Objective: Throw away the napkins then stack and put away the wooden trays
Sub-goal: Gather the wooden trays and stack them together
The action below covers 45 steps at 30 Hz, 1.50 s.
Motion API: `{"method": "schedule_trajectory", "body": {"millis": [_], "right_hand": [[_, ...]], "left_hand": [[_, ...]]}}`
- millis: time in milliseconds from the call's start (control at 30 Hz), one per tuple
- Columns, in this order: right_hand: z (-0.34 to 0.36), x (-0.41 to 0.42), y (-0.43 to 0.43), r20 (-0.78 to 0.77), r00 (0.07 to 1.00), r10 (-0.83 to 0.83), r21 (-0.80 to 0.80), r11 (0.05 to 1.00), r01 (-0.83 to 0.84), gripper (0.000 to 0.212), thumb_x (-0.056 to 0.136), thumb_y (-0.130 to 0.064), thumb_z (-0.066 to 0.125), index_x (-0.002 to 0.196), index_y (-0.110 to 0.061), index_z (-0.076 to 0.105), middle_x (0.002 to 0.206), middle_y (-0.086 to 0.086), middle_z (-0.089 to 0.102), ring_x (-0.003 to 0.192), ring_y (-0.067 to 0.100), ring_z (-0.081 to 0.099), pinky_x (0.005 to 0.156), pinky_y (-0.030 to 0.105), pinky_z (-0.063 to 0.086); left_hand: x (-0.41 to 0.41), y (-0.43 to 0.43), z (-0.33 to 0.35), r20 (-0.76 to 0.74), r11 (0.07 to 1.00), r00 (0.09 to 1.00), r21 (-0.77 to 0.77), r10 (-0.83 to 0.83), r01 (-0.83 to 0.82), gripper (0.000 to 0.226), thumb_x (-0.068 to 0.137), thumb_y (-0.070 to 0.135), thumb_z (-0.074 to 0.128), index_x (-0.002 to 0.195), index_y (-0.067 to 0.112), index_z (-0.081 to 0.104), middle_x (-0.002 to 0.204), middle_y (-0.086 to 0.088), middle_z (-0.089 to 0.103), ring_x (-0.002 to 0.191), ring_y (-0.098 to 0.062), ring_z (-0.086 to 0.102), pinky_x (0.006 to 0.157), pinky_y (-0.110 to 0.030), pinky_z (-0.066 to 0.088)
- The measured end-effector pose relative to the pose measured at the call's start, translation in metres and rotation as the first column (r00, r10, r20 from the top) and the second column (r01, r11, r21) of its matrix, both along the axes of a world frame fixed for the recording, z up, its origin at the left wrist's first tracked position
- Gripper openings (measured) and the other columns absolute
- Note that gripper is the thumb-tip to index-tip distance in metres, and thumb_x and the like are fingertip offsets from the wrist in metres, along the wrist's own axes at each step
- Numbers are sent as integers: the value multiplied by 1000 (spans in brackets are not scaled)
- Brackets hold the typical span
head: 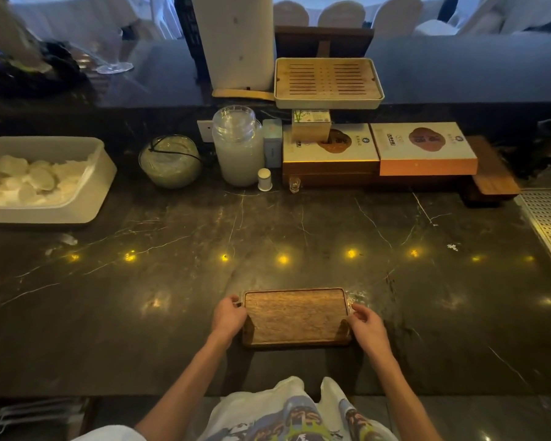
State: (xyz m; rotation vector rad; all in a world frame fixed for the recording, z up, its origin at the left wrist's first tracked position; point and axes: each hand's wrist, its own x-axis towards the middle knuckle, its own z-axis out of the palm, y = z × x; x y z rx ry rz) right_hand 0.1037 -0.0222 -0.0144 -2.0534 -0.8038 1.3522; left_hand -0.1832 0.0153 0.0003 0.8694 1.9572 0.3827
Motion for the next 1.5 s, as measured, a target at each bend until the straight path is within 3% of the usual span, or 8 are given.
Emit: {"method": "schedule_trajectory", "body": {"millis": [133,267,400,567,767,1000,1267,1500], "right_hand": [[-2,4,6,-57,998,-4,-19,1000,3,53,95,-15,58,145,-11,40,138,13,54,119,23,56,83,28,52],[-8,4,11,-151,989,3,-79,997,-15,55,95,-17,59,145,-10,39,126,13,62,107,23,63,78,30,55],[-11,8,17,-196,980,23,-109,993,-45,55,88,-12,68,138,-6,46,108,10,69,95,23,69,79,35,59],[-11,10,22,-138,985,101,-116,986,-117,61,82,-7,73,136,-6,46,109,10,67,95,22,68,67,25,57],[2,20,25,-109,967,230,12,973,-230,63,85,-11,71,140,-16,40,124,3,54,109,16,56,80,22,51],[19,19,33,298,859,416,259,831,-492,51,81,1,70,115,-30,48,120,-6,49,110,5,52,93,20,46],[6,6,13,431,824,368,294,806,-514,52,77,5,70,112,-27,50,112,-6,49,102,9,55,90,29,51],[12,4,12,399,839,370,246,839,-486,51,80,4,69,119,-23,50,120,-1,48,113,19,56,96,29,49]], "left_hand": [[-1,-1,-4,85,996,996,-84,-9,17,33,93,16,59,125,7,53,109,-8,63,102,-23,61,86,-37,52],[-1,-2,-8,166,992,986,-125,-9,30,31,94,17,60,122,6,54,116,-14,66,107,-27,64,95,-44,53],[0,1,-7,206,989,979,-145,9,21,31,93,16,62,121,7,55,114,-13,67,99,-22,63,69,-30,50],[-4,8,-6,231,978,973,-203,-6,54,24,90,14,65,111,7,55,94,-5,66,88,-17,61,74,-33,47],[-12,9,-1,336,998,940,35,-56,47,40,82,-2,71,115,11,53,102,-1,65,94,-13,63,68,-17,51],[-23,9,0,6,835,904,385,-427,392,53,76,0,74,103,34,44,107,12,48,102,8,52,82,-8,48],[-22,-13,-9,-188,718,829,422,-527,553,40,81,13,70,100,31,41,102,13,43,88,-5,52,74,-16,47],[3,-13,-1,-516,511,596,315,-615,800,63,82,35,69,138,25,42,140,7,44,130,-13,38,109,-28,36]]}}
